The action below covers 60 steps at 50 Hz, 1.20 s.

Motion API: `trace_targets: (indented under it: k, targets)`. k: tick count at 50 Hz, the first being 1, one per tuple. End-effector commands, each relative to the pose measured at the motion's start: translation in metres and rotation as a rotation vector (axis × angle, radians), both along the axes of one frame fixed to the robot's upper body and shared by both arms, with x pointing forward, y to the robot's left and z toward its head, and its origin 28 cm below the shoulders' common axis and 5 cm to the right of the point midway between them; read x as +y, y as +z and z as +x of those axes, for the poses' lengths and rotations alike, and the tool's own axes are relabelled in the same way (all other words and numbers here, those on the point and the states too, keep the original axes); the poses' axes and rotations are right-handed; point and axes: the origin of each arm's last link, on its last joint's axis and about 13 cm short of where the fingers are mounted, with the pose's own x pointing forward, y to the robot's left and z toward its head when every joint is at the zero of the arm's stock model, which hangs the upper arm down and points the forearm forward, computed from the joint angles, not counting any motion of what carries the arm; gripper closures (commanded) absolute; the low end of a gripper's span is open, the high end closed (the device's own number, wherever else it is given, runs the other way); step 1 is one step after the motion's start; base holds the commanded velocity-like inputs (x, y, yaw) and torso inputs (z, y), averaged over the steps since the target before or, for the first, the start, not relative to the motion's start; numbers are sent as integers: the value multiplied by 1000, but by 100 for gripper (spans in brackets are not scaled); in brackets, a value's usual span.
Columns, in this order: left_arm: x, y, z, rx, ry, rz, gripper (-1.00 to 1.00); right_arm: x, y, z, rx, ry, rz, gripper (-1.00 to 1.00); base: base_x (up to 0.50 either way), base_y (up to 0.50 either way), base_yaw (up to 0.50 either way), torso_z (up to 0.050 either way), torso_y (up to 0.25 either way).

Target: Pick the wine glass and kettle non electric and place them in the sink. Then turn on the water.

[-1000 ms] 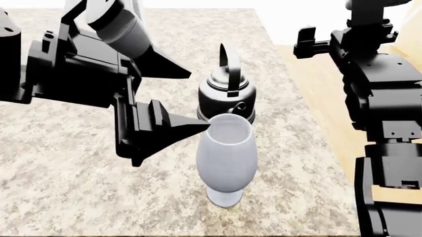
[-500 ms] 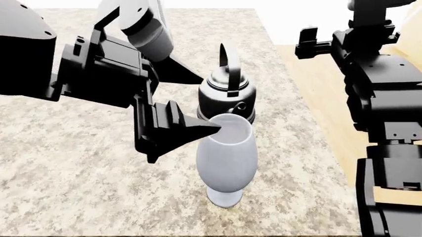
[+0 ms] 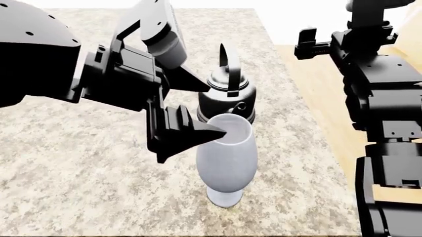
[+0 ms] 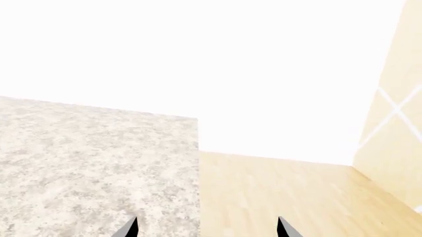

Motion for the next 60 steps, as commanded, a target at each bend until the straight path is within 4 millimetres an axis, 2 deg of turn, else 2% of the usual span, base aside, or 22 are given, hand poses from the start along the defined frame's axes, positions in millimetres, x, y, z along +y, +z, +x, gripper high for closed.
trace_targets:
  k: [1, 60]
  targets:
    - [-2, -7, 8, 21, -11, 0, -100, -1, -1, 1, 4, -2, -1, -100, 0, 0, 0, 0, 0]
    - [-15, -36, 23, 99, -75, 6, -100, -3, -11, 5, 21, -8, 3, -100, 0, 0, 0, 0, 0]
